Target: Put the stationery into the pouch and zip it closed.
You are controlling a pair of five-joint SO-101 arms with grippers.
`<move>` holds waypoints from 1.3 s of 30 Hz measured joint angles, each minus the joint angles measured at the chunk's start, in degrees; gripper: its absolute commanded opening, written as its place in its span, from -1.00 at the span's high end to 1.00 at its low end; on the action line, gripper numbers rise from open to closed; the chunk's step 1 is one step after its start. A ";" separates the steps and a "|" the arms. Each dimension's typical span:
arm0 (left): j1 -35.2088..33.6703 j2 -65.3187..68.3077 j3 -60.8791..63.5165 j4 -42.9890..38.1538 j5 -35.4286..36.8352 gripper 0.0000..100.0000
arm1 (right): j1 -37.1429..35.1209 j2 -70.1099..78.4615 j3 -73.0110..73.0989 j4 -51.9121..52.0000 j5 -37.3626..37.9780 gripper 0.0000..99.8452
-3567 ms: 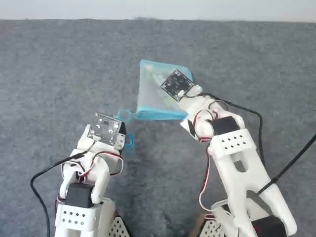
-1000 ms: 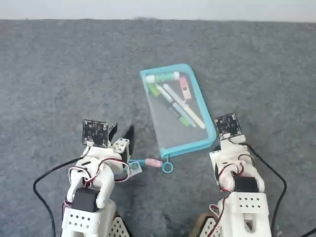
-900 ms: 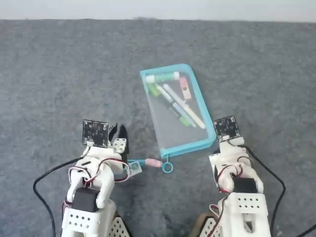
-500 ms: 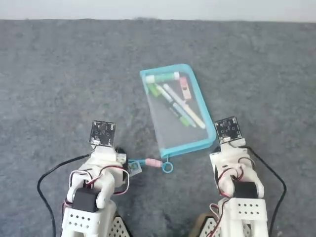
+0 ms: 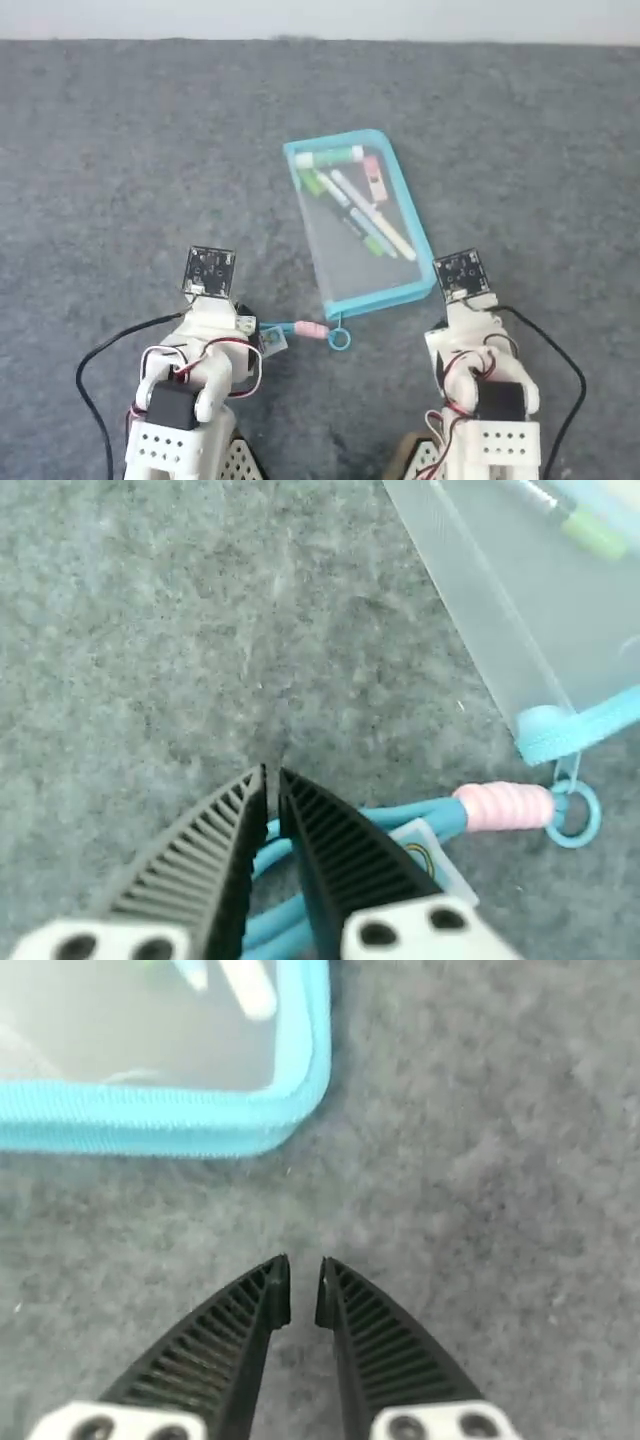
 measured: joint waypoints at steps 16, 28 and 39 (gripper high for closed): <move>0.00 0.00 0.00 0.00 0.00 0.97 | -0.09 -4.48 0.00 6.86 0.00 0.90; 0.00 0.00 0.00 0.00 0.00 0.97 | -0.09 -4.48 0.00 6.86 0.00 0.90; 0.00 0.00 0.00 0.00 0.00 0.97 | -0.09 -4.48 0.00 6.86 0.00 0.90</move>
